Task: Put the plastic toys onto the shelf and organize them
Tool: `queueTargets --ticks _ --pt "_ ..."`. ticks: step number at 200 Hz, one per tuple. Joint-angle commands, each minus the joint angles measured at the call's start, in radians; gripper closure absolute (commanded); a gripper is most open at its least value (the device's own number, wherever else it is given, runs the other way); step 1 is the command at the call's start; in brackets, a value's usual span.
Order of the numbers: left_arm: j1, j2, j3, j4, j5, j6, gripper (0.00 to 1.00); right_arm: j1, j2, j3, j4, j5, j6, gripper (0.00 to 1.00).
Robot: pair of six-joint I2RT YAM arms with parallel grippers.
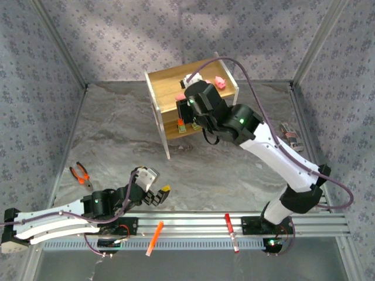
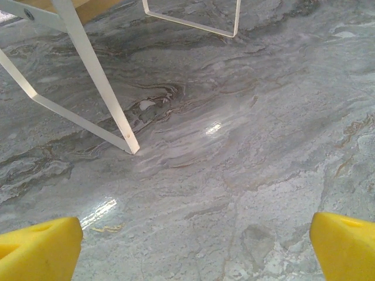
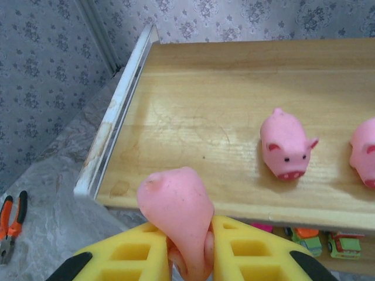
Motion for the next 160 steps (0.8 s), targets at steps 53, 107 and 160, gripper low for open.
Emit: queueTargets --ticks 53,107,160 --pt "0.003 -0.017 0.014 0.017 -0.005 0.01 0.0 -0.063 0.173 0.235 -0.137 -0.063 -0.015 0.78" --pt "0.003 -0.028 0.012 0.008 -0.019 0.006 0.0 -0.087 0.248 0.317 -0.212 -0.086 -0.007 0.76" --pt "0.003 -0.027 0.011 0.011 -0.018 0.006 0.0 -0.106 0.272 0.335 -0.226 -0.09 -0.006 0.76"
